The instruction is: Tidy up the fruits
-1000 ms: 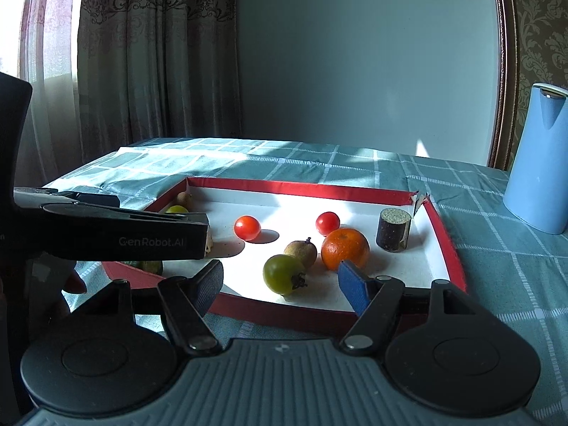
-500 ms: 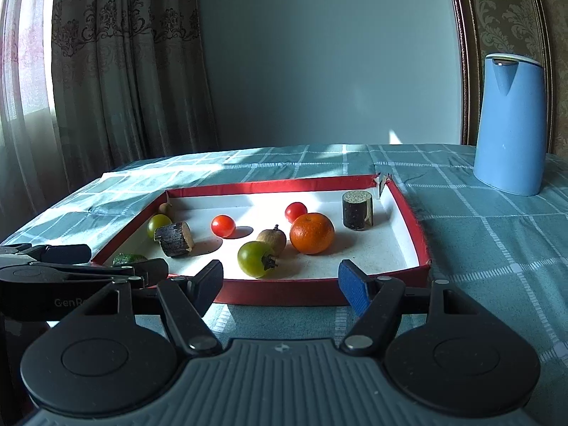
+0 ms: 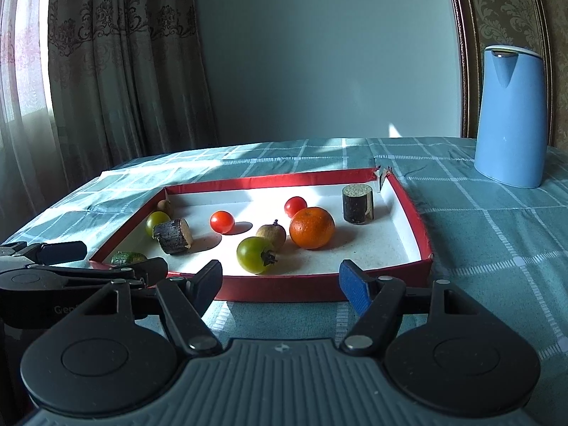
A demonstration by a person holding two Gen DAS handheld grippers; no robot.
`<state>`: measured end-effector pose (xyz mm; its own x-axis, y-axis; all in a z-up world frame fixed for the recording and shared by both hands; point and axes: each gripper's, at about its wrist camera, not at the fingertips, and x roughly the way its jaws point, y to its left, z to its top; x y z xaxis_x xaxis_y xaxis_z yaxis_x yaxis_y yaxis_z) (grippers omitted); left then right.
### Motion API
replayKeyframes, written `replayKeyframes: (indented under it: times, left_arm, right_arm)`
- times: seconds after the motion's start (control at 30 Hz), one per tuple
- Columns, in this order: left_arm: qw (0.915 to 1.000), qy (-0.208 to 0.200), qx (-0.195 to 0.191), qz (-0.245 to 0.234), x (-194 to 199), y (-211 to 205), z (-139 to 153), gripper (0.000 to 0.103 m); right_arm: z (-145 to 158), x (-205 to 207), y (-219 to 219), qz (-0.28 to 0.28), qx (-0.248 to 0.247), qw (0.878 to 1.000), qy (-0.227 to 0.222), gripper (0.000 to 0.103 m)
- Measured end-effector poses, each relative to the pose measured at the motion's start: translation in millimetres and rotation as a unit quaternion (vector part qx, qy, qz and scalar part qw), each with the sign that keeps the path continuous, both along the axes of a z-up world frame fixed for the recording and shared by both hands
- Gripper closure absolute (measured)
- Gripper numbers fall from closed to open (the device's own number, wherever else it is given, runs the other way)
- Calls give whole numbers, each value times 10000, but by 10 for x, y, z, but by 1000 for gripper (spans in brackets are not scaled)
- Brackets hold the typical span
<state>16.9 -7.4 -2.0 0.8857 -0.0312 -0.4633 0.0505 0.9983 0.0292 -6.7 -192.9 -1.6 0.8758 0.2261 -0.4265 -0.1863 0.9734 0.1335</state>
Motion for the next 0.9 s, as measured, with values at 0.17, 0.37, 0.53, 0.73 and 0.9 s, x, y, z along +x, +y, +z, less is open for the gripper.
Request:
replayKeyframes:
  times: [0.17,0.37,0.53,0.73,0.9]
  left_arm:
    - [10000,6,-36,7,3,10,2,0]
    - [10000,2,-51,21,7,16,5,0]
    - [10000,-15,-60,42,9,24,8,0]
    - [9999,96,-94,-24,30,27,-2,0]
    - [10000,44,-56,-24,12,18,3,0]
  right_arm:
    - [1,-1,1,6,8,10000,-6,30]
    - [8,-4,-4,4,11,10000,-6,30]
    - [6,0,-5,12,19,10000,9,30]
    - [6,-1,-6,12,3,10000,7,30]
    - [4,-5,2,21,0,10000,-2,30]
